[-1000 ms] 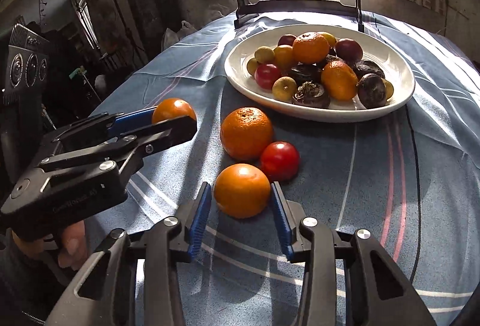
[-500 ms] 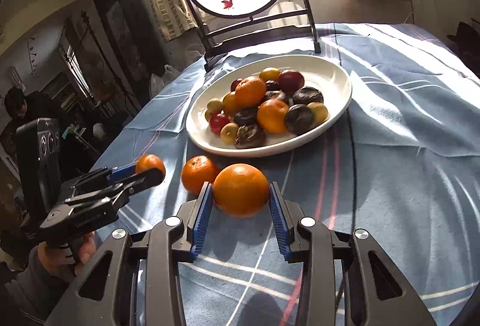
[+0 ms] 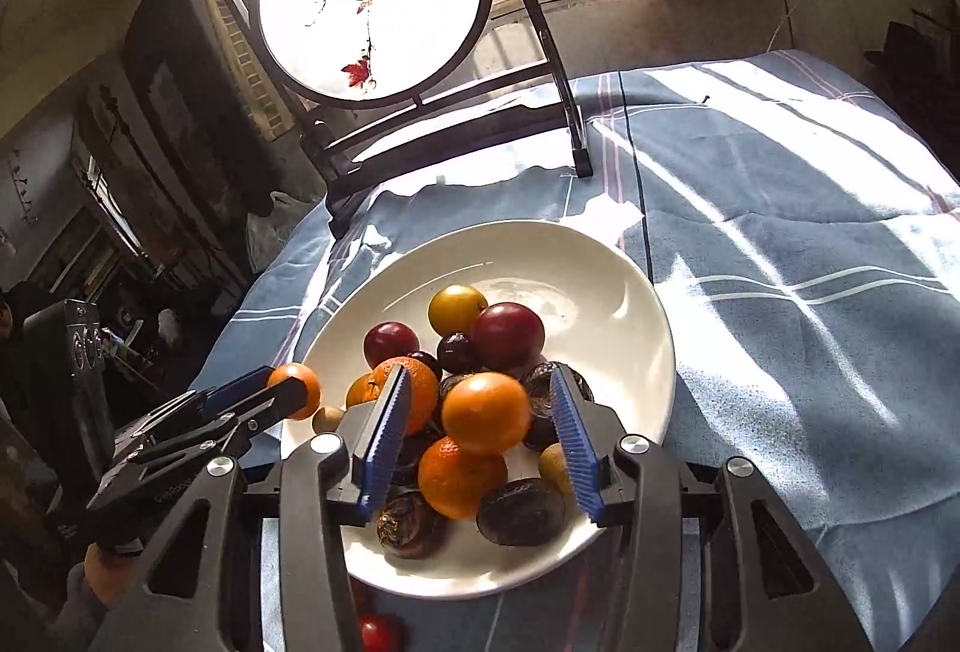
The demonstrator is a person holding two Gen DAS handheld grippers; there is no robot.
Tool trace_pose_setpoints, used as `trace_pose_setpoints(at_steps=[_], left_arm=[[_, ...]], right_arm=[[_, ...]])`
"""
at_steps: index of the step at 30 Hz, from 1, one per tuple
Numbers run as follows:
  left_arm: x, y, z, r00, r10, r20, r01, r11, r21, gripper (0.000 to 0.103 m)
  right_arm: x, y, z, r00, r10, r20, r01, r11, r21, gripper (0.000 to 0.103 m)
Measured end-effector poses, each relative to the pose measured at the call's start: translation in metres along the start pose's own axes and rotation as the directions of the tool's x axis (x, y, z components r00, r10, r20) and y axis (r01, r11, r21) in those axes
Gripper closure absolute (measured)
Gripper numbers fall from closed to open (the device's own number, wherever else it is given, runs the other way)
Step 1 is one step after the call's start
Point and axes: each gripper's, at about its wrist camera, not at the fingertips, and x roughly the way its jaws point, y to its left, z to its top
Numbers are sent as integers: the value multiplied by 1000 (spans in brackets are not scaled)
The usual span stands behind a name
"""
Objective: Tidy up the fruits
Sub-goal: 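Place the orange on the plate with left tool while right tool releases its orange there, then grasp the last orange with left tool while right tool grasps a red tomato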
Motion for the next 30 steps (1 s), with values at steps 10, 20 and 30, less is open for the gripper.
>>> trace_pose_setpoints(at_steps=[10,20,30], left_arm=[[-45,-25,-75,998,-22,-59,31,988,153,41],[-32,-45,-101,992,-46,-117,63,988,141,53],[-20,-41,-96,989,-64,-134,75,994,78,43]], right_arm=[[-58,1,-80,1000,24,-15,-25,998,-61,50],[-81,-15,-124,998,58,35,-58,998,-18,49],[-80,-13,-125,996,78,31,-77,997,-30,49]])
